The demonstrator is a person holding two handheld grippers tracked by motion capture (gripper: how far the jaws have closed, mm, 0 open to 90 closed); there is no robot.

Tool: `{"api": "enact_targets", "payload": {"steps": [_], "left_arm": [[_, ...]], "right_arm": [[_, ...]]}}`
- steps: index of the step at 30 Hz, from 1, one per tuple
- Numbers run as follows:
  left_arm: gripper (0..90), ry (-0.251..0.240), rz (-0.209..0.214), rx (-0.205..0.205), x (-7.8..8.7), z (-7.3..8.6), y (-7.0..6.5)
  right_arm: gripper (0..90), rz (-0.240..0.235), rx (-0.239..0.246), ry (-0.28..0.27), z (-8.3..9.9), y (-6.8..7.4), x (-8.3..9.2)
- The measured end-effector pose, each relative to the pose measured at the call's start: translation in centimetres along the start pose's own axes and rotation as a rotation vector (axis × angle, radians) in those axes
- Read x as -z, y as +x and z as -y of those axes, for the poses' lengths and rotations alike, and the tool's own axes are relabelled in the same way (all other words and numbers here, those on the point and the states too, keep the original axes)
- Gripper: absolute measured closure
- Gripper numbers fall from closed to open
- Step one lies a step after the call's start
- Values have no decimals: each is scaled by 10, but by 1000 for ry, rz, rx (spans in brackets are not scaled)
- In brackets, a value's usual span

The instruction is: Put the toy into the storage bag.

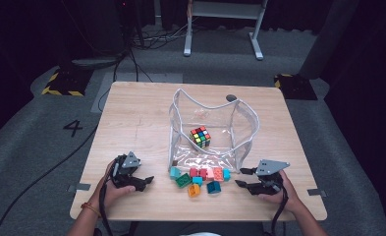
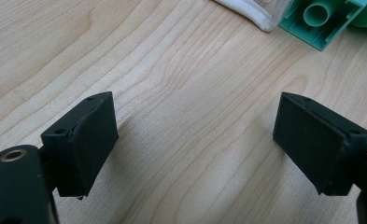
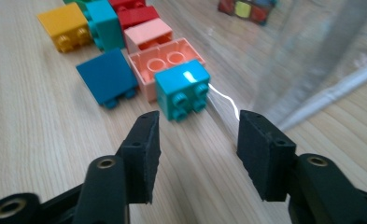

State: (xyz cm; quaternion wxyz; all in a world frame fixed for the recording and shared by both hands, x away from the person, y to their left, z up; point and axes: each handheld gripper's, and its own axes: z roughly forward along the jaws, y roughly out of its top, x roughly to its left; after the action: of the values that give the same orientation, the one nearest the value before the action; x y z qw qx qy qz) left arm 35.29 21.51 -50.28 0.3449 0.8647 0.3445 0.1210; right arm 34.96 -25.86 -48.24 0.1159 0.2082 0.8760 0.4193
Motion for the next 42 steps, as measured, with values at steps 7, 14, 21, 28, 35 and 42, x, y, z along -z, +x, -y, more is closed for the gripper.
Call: {"api": "enact_targets", "payload": {"steps": [7,14,21,28,35,42], "left_arm": [[139,0,0,0,0,0,0],[139,0,0,0,0,0,0],[138,0,0,0,0,0,0],[139,0,0,0,0,0,0],[139,0,0,0,0,0,0],[139,0,0,0,0,0,0]], "right_arm": [[474,-16,35,14,-7,4,-19],[400,-19,61,41,-12,3,-30],[396,-32,74,24,-17,2,-39],[467,-64,72,30,-18,4,-43],[549,-54,82,15,-15,6,-43],[551,-61,90,-6,-11,4,-36]]}}
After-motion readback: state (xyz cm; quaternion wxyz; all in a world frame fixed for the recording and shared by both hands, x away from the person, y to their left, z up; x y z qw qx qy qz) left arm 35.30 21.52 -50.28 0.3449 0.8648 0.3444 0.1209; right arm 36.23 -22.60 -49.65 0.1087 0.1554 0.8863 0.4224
